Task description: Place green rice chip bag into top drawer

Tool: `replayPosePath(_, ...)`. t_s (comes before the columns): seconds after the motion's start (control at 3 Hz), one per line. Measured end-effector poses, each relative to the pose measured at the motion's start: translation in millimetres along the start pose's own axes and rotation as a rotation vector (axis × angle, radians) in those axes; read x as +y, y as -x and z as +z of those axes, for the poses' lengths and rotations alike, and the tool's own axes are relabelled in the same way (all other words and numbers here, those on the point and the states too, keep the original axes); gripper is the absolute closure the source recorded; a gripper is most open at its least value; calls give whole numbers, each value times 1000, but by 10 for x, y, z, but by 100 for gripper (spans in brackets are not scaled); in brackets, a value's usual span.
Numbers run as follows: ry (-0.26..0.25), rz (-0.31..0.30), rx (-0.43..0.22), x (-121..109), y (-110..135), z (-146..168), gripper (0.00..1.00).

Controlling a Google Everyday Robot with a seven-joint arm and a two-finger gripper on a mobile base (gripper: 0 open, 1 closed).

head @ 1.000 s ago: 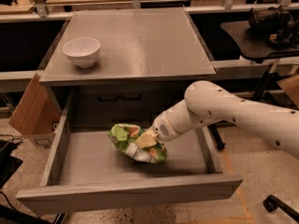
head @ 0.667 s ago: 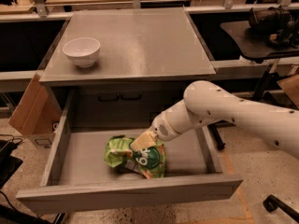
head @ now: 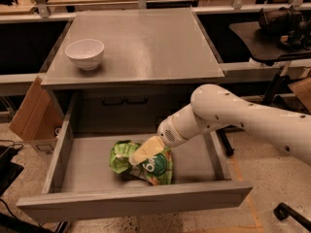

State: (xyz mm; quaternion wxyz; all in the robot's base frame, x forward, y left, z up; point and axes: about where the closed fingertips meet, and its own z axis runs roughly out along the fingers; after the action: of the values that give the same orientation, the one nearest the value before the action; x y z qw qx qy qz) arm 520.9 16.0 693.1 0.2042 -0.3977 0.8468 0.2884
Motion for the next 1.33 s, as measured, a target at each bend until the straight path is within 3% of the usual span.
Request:
replayPosePath(0.33, 17, -63, 13, 21, 229, -223, 0)
replayPosePath(1.0, 55, -302, 48, -1, 1078, -1152, 0)
replayPosePath(1.33, 61, -378, 55, -31, 1269, -1775, 0)
